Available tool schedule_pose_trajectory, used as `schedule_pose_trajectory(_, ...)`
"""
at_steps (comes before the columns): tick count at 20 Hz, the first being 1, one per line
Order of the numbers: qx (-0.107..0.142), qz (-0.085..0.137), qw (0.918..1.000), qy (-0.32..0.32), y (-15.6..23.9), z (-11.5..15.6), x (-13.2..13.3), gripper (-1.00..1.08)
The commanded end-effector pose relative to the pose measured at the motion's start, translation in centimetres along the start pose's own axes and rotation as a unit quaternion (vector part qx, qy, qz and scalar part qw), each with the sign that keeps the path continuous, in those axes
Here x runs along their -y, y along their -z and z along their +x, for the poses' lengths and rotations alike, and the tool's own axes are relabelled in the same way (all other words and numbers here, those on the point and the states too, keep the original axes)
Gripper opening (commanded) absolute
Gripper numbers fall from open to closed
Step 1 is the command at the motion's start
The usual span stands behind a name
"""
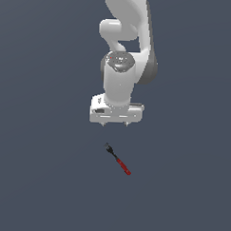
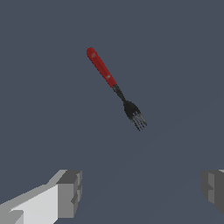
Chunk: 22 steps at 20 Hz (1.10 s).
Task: Pick up the object and move it to a goal position.
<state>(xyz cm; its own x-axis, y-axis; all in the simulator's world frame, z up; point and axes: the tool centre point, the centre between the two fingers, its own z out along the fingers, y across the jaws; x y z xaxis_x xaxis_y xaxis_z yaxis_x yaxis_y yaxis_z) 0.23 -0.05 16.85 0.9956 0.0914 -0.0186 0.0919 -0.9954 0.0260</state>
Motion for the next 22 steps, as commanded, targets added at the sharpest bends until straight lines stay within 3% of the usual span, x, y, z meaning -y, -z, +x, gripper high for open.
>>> schedule_pose_trajectory(1,0.000,0.000,0.9999,0.017,-0.5,0.6,0.0,1.00)
schedule_pose_trajectory(10,-0.002,0.000,0.9929,0.119,-3.8,3.9,0.4,1.00)
schedule_pose_trajectory(22,-0.009,0.007,0.9654,0.261,-9.2,8.0,0.8,1.00)
